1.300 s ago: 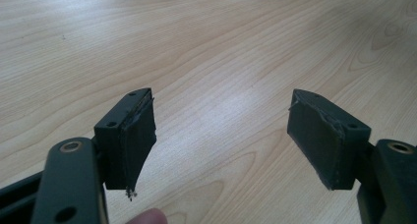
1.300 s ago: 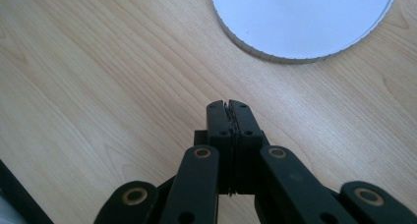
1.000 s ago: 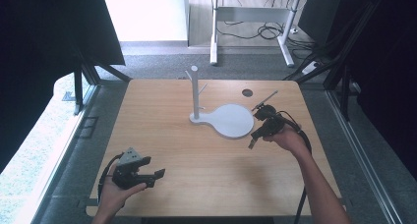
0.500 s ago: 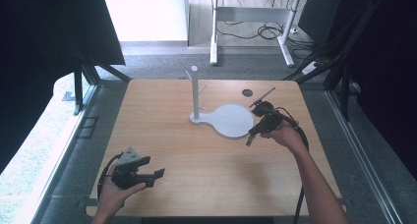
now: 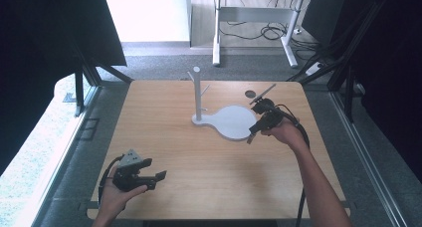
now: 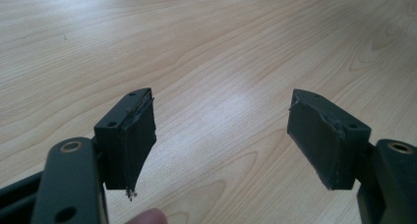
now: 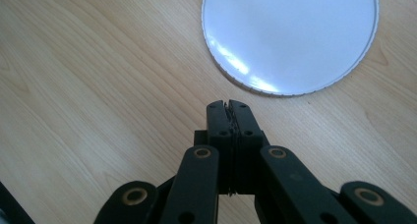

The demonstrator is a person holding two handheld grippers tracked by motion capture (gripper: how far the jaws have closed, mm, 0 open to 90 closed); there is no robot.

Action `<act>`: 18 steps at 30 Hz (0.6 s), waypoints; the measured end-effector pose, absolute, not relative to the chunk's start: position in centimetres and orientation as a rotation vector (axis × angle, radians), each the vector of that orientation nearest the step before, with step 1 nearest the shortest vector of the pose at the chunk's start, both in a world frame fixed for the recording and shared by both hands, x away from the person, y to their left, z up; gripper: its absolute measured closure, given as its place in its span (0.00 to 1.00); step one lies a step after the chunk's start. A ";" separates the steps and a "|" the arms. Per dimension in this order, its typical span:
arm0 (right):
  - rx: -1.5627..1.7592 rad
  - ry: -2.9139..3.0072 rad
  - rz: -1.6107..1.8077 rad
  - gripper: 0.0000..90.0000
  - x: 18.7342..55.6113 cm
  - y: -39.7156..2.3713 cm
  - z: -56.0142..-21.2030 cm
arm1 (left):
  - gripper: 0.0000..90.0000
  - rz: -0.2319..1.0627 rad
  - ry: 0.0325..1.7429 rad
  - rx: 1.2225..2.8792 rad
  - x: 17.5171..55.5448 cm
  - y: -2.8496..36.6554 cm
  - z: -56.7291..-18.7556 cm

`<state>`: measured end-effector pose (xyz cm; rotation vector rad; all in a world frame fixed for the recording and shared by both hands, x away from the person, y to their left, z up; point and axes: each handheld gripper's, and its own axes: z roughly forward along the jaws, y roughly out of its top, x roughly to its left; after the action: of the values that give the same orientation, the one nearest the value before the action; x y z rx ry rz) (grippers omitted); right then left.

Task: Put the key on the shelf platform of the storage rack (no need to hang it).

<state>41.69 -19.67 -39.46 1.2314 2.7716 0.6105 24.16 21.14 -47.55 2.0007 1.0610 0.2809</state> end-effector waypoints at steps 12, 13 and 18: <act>1.224 2.764 0.598 1.00 42.6 -18.8 -38.7 | 0.30 0.282 1.061 2.000 24.1 21.2 -47.5; 1.220 2.761 0.599 1.00 42.7 -18.7 -38.7 | 0.30 0.282 1.064 1.998 24.1 21.2 -47.5; 1.216 2.757 0.590 1.00 43.1 -18.2 -38.5 | 0.30 0.283 1.062 2.000 24.1 21.2 -47.5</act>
<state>43.09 -18.25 -38.47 1.2162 2.7570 0.5896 24.15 21.22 -47.52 1.9998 1.0619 0.2832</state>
